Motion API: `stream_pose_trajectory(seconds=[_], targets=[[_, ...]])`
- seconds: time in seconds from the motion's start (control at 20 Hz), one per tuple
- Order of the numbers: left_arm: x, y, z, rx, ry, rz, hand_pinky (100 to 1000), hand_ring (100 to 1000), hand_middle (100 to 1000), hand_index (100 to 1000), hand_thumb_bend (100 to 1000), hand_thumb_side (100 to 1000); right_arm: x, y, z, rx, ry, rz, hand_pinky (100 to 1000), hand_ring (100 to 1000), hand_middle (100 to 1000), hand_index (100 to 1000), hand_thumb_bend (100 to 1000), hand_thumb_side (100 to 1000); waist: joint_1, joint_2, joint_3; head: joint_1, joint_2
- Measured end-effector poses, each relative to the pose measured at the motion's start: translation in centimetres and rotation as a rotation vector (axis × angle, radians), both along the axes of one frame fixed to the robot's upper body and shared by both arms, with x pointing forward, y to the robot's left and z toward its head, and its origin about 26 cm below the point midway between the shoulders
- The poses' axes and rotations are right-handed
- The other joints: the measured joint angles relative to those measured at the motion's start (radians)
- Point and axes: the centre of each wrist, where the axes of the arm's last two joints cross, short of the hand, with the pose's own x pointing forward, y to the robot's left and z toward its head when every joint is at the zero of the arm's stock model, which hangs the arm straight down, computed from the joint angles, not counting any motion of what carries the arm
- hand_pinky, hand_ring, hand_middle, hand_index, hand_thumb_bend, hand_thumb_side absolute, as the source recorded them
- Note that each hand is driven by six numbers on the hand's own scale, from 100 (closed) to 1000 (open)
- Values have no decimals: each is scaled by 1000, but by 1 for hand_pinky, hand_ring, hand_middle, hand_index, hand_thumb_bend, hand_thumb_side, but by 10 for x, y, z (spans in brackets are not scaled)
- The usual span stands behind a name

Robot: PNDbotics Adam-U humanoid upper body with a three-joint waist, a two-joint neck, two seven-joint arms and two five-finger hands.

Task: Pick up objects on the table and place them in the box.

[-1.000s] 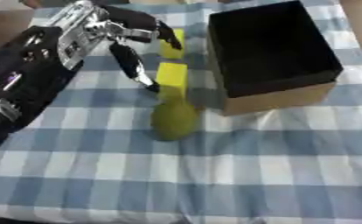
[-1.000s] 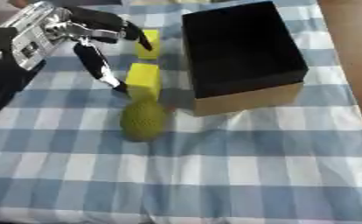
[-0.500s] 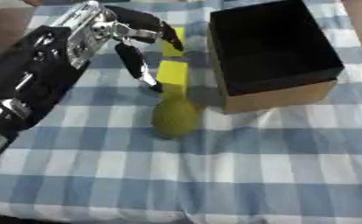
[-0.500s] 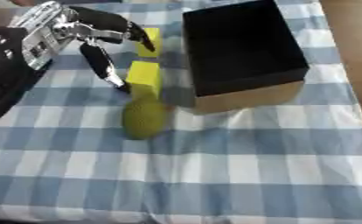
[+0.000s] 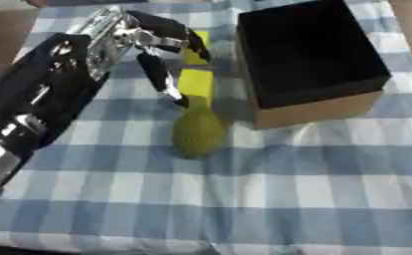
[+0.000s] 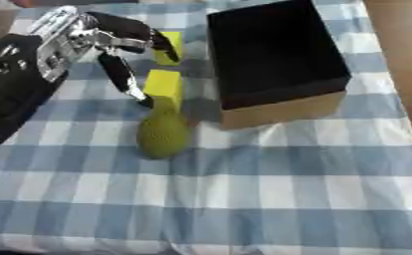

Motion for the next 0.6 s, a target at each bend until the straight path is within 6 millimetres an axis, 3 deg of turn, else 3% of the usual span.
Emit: stream_pose_trajectory(seconds=[0.25, 0.45, 0.6], targets=[[2, 1, -3, 5, -2, 6, 915, 859, 746, 864, 560, 519, 0, 0, 0, -1, 0, 3, 895, 1000, 446, 871, 100, 470, 0, 0, -1, 3, 0], [1, 1, -2, 1, -5, 6, 908, 843, 717, 846, 556, 513, 1, 1, 1, 0, 1, 5, 895, 1000, 446, 871, 100, 470, 0, 0, -1, 3, 0], [0, -1, 1, -1, -11, 1, 890, 792, 613, 777, 510, 505, 1, 1, 1, 2, 4, 6, 895, 1000, 446, 871, 100, 470, 0, 0, -1, 3, 0]])
